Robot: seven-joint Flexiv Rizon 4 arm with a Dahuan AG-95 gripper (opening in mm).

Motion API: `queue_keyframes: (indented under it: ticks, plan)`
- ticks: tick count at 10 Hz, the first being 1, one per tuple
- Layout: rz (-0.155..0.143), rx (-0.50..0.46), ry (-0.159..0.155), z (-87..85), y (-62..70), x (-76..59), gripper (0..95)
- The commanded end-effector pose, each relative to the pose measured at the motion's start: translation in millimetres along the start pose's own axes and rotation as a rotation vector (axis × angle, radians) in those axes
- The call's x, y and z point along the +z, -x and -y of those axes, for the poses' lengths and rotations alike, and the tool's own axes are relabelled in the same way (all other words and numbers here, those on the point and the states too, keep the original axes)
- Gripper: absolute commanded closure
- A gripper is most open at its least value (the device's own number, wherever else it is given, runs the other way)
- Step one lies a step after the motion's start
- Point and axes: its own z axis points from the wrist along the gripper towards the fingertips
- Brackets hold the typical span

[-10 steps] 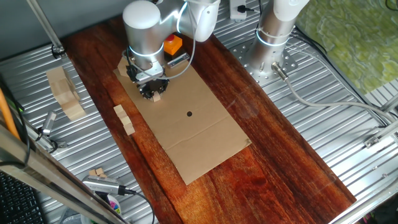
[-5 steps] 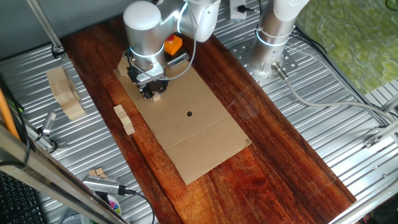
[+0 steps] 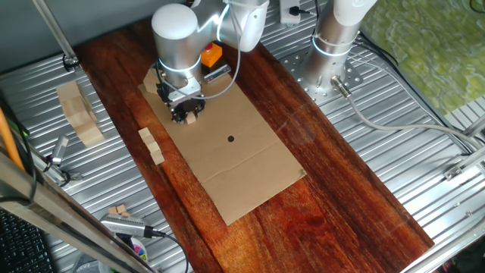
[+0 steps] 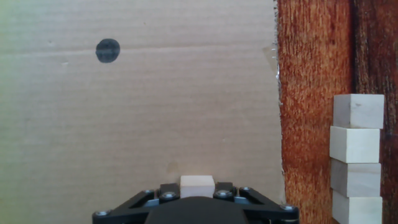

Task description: Stack the blocks into a pyramid shape

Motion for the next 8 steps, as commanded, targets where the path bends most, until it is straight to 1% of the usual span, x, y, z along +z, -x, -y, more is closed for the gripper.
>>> queue_keyframes:
  ticks: [1,4,8]
  plan:
    - [0.000,0.004,0.001,0.0,-0.2,-0.5,38.0]
    - [-0.001,0.002,0.003,0.2,0.2,-2.6,38.0]
    - [0.005,0.000,0.019,0.1,0.1,-9.0,38.0]
